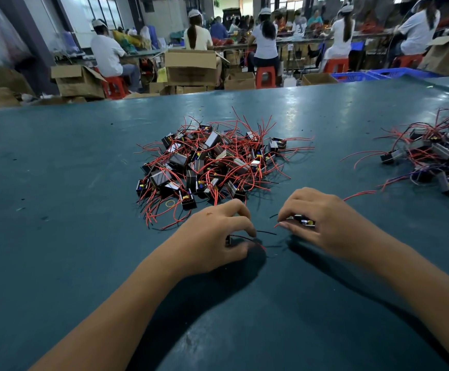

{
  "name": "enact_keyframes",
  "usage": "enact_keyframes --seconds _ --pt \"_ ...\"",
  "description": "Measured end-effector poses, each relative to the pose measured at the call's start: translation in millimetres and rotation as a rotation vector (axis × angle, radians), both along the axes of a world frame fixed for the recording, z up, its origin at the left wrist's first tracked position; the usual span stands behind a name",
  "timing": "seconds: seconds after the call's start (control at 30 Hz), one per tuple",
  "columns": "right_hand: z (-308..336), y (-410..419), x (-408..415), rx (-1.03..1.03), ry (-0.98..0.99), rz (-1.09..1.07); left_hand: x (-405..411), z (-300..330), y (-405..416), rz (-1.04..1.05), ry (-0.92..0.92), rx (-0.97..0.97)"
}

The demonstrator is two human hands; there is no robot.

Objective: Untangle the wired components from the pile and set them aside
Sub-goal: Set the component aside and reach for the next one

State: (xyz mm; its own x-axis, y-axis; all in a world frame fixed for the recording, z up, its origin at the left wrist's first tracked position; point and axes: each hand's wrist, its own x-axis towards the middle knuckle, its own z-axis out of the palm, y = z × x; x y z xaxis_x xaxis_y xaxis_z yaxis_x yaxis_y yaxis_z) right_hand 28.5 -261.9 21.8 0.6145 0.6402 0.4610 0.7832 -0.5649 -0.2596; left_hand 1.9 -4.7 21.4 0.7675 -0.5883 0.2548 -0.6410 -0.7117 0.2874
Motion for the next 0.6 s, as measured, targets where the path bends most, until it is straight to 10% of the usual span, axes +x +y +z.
enact_keyframes --seconds 0.6 --pt "1 14 -14 0.028 0.099 0.002 -11 -6 -32 0.087 -0.222 -0.207"
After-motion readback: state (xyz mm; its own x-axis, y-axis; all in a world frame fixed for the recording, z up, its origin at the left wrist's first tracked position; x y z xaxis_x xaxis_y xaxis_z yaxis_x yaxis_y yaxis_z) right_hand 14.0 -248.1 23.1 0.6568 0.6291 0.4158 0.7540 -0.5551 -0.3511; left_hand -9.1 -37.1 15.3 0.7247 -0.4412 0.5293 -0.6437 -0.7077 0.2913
